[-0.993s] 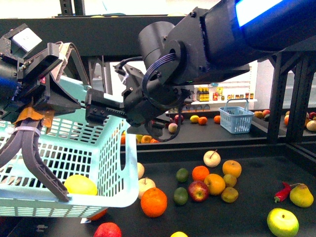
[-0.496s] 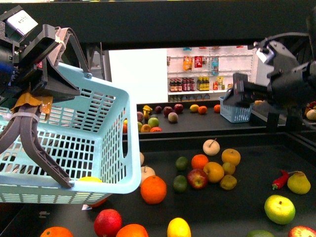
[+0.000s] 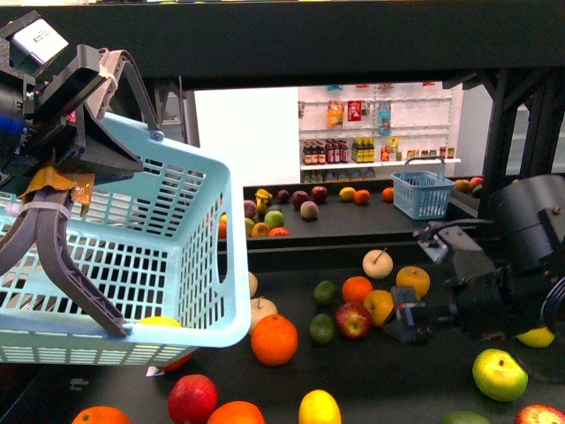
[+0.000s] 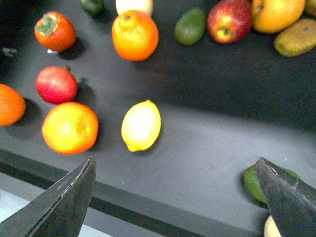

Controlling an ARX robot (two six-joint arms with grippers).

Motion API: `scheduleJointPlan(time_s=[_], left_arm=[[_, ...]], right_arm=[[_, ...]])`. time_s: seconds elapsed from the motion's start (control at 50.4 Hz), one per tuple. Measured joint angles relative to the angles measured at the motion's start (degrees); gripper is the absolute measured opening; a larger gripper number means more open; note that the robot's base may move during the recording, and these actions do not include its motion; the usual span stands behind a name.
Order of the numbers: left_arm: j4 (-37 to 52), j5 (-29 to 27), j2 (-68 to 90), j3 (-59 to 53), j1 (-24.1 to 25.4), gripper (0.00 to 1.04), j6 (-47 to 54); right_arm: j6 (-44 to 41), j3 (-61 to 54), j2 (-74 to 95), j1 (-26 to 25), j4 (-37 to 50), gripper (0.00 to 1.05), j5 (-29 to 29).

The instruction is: Pick lemon from shelf

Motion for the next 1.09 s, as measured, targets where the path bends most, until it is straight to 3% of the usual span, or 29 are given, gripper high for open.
scheduleJointPlan(time_s=[0.377,1.092], left_arm=[[0.0,-0.11,0.0,0.0,0.0,0.14,-0.02],[0.0,-0.07,0.0,0.0,0.0,0.14,-0.04]], right_arm=[[0.02,4.31,11.32,6.8,-0.57,0.97,2.16],[1.42,24.63,29.7,12.55,-8.48,0.97,7.76]])
